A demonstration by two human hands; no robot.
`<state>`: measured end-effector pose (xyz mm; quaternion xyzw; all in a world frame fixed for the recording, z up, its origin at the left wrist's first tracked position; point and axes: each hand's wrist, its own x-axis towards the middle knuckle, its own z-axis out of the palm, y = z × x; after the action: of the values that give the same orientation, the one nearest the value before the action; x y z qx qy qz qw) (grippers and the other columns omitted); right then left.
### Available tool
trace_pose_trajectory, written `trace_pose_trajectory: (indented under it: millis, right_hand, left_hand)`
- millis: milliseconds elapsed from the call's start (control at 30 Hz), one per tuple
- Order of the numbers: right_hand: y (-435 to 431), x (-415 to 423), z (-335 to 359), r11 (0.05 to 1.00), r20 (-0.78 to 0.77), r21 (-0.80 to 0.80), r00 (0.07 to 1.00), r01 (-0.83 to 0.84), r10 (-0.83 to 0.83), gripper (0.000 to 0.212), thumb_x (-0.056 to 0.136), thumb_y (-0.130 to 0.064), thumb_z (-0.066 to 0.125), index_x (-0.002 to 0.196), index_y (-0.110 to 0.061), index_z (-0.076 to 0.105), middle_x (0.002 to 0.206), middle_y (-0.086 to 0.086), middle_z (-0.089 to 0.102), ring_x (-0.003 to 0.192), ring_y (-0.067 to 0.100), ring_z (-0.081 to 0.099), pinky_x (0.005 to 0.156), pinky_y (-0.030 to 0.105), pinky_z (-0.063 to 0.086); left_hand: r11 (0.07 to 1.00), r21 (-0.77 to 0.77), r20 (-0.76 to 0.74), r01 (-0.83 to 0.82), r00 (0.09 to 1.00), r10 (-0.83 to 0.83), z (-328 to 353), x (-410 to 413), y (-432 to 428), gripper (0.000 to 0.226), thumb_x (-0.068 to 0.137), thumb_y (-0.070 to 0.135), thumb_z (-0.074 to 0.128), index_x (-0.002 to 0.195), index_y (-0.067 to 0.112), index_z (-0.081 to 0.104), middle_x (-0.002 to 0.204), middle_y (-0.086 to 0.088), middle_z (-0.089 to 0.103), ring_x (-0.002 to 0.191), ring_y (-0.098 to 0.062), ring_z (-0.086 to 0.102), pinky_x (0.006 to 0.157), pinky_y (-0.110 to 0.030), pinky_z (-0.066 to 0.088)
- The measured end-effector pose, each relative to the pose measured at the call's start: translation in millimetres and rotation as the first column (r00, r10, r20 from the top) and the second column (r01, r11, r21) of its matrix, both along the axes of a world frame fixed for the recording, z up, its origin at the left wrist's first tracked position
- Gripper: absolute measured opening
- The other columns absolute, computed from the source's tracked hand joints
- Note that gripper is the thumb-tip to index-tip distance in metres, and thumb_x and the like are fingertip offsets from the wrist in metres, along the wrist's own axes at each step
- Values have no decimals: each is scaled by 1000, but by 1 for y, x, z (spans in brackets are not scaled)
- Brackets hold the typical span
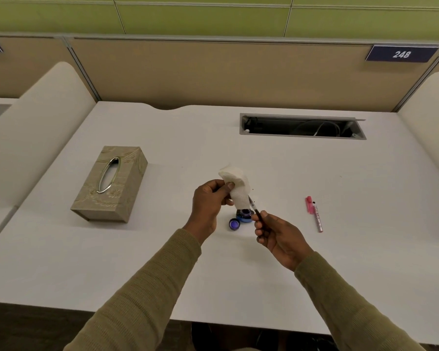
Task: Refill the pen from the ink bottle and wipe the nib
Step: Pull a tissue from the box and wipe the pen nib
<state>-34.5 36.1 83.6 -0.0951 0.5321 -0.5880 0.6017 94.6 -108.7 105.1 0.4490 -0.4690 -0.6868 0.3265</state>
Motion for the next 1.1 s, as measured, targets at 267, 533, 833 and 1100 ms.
trace_pose_trajectory:
  millis: [267,533,833,1100]
  right_hand:
    - [0,-4,-1,999,-16,-39,999,29,-30,24,103,-16,52,113,-1,67,76,2,61,66,12,53,60,24,45]
    - [-1,-3,-5,999,-134,13,990,43,-41,20,100,-15,58,111,-3,69,80,6,63,68,14,56,63,28,45]
    - [-2,-1,0,999,-257,9,966,37,-34,15,100,-18,59,102,-8,70,79,6,63,71,16,55,65,29,46]
    - [-4,3,1,1000,-295,0,955,2,-1,14,99,-19,61,100,-9,71,79,4,65,71,15,56,65,29,47]
  left_hand:
    - [993,-108,322,55,947,-17,-5,2,-10,10,89,18,70,93,8,70,73,-6,66,55,-17,57,46,-27,42]
    - [965,189,94,184,975,-204,10,-5,2,13,94,6,60,91,-2,70,74,-17,65,56,-21,60,50,-30,49]
    - [948,165,-66,273,962,-266,3,0,7,19,93,-5,61,108,-1,71,84,-8,74,69,-20,69,68,-31,57]
    - [993,1,61,118,991,-118,-2,-5,12,10,88,10,74,93,2,73,84,-8,70,73,-18,61,66,-28,55]
